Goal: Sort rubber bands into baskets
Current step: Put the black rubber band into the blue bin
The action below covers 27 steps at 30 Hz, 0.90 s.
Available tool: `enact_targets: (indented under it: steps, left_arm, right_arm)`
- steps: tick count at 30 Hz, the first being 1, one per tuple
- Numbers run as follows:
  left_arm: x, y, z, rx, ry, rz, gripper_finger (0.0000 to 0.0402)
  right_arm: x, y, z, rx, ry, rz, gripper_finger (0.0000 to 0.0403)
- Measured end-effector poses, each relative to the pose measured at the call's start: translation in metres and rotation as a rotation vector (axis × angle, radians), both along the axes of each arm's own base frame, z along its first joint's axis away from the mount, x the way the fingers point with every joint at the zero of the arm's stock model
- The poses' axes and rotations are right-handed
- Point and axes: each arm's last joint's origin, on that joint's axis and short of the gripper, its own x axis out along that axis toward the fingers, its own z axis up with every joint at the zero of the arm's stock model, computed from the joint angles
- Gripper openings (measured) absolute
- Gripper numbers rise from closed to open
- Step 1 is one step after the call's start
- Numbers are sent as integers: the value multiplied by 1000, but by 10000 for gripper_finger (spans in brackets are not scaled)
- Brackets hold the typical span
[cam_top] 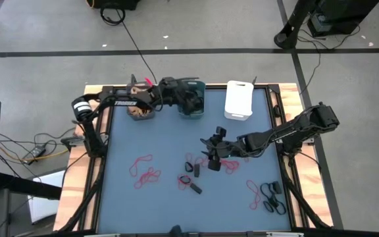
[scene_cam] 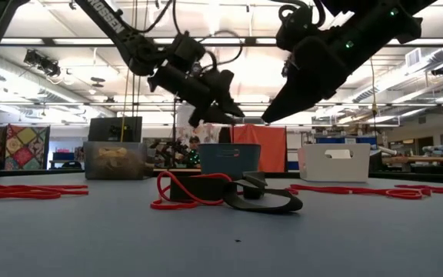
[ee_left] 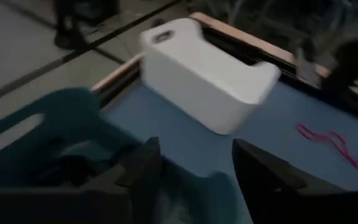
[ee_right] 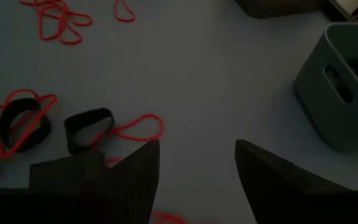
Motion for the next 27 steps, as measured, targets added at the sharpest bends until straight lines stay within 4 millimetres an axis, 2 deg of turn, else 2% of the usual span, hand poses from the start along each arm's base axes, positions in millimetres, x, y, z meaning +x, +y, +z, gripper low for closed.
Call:
enact_targets:
  steps: [4,7,11,16,21,27]
  left_arm:
    - [6,-39,5,73,4,-125,202]
    - [2,-72,6,97,13,-191,202]
    - [-14,-113,1,133,-1,-210,202]
    - [-39,-159,-12,146,-55,-252,202]
    - [-54,-191,-29,162,-48,-309,202]
    - [-56,-217,-46,171,-5,-377,202]
  right_arm:
    - [0,3,0,82,4,55,219]
    - [2,6,0,160,-11,98,219]
    - [12,14,-10,192,-47,125,219]
    - [26,32,-37,198,-73,219,219]
    - [28,32,-52,187,-33,168,219]
    - [30,30,-56,221,-30,138,219]
